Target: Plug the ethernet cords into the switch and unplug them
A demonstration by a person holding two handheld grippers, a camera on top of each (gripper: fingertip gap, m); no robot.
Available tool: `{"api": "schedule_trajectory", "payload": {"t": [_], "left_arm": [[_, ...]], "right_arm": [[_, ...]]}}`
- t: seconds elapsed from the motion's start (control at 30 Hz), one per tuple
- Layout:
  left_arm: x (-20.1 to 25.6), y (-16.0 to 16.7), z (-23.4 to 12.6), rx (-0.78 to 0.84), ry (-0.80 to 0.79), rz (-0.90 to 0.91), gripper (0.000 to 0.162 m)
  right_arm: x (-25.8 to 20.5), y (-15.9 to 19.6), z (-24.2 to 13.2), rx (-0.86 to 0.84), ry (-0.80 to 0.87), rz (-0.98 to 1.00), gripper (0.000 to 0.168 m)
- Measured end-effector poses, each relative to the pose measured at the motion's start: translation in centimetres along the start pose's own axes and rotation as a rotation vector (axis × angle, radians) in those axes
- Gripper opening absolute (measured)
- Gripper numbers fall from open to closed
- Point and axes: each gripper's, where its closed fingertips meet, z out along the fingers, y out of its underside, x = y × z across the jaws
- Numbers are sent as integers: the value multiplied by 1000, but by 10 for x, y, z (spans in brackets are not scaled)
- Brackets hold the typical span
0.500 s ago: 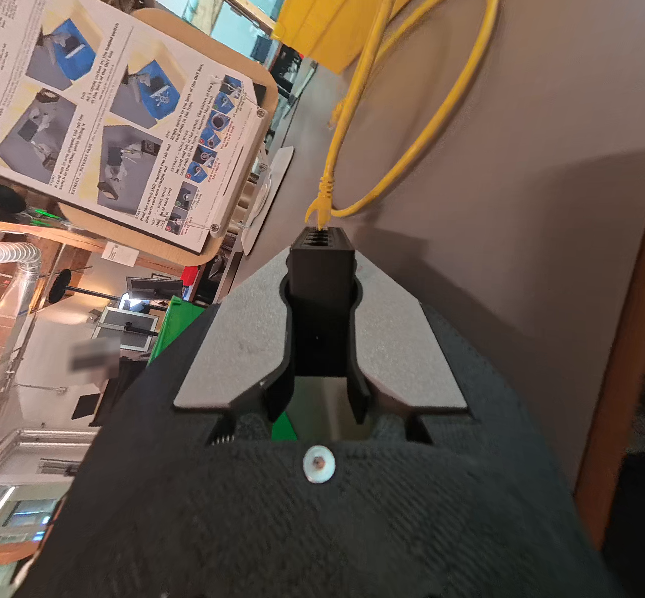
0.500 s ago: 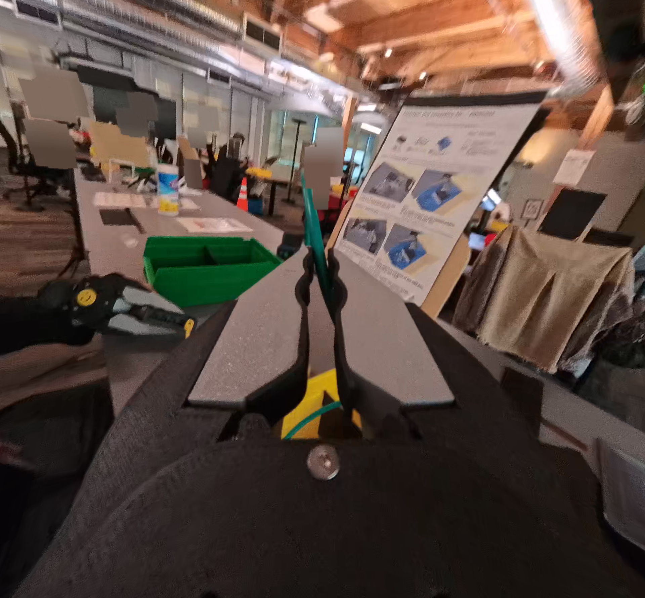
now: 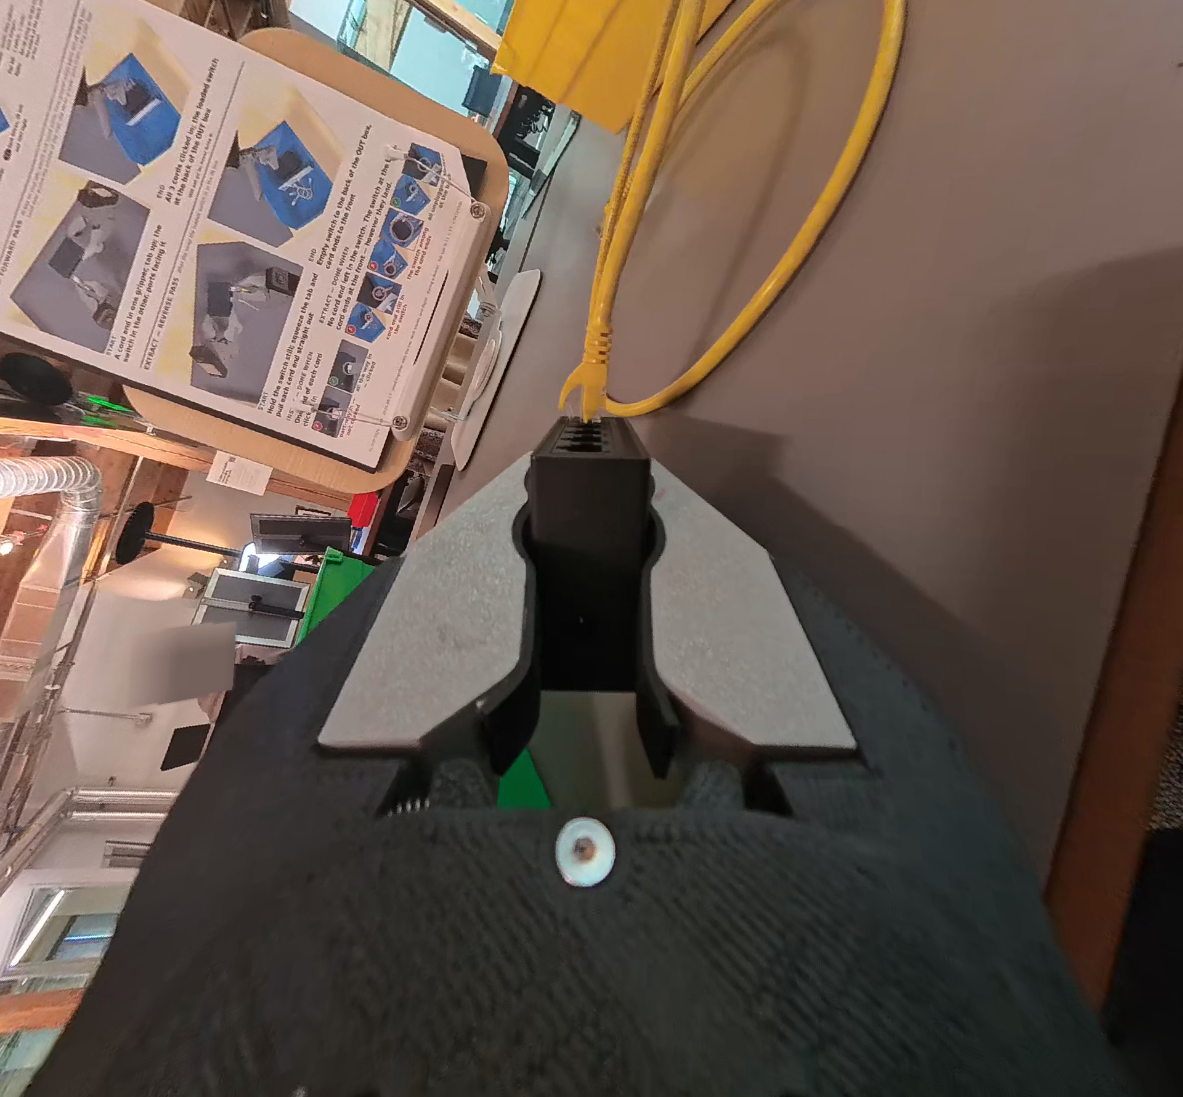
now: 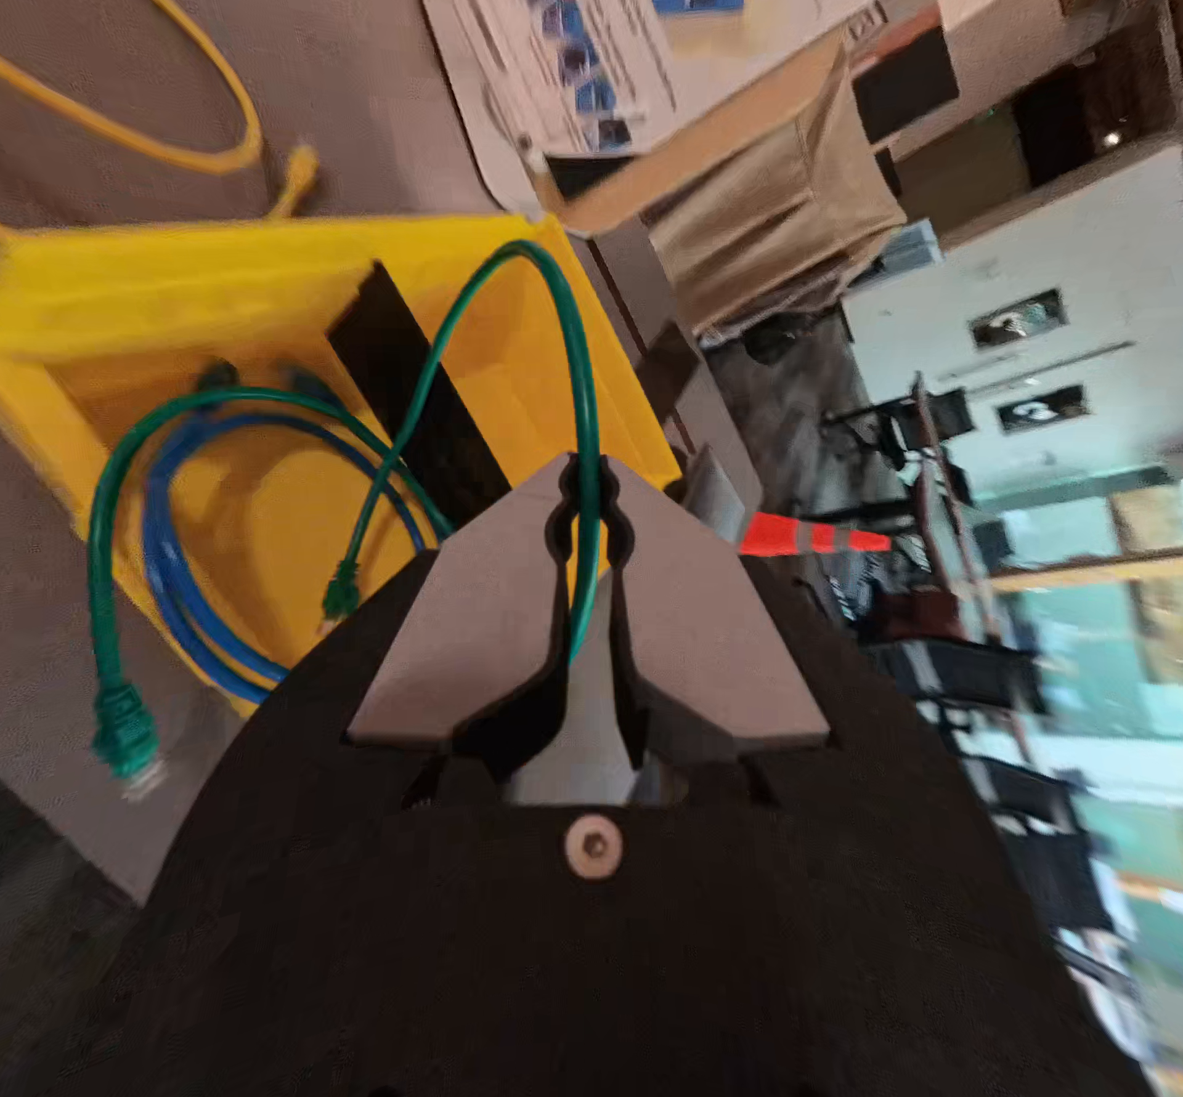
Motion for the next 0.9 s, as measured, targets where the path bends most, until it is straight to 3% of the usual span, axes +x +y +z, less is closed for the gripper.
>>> {"api": "schedule_trajectory", "payload": {"t": [0.2, 0.37, 0.43, 0.53, 0.8, 0.9], "left_arm": [[1, 0, 0, 0, 3, 6, 27], [0, -1, -1, 4, -5, 9, 27], [-1, -1, -1, 8, -12, 12, 27], [-1, -2, -2, 12, -12, 16, 26], [-4, -7, -4, 35, -41, 41, 26], [-11, -13, -8, 70, -66, 19, 26]], "right_arm": [[-80, 22, 49, -228, -255, -261, 1], [-128, 38, 72, -387, -483, -160, 0], [-118, 52, 82, -472, -405, -229, 0], [-109, 34, 78, -384, -385, -159, 0], [-58, 3, 15, -193, -217, 6, 42], [-47, -16, -9, -72, -166, 102, 45]]}}
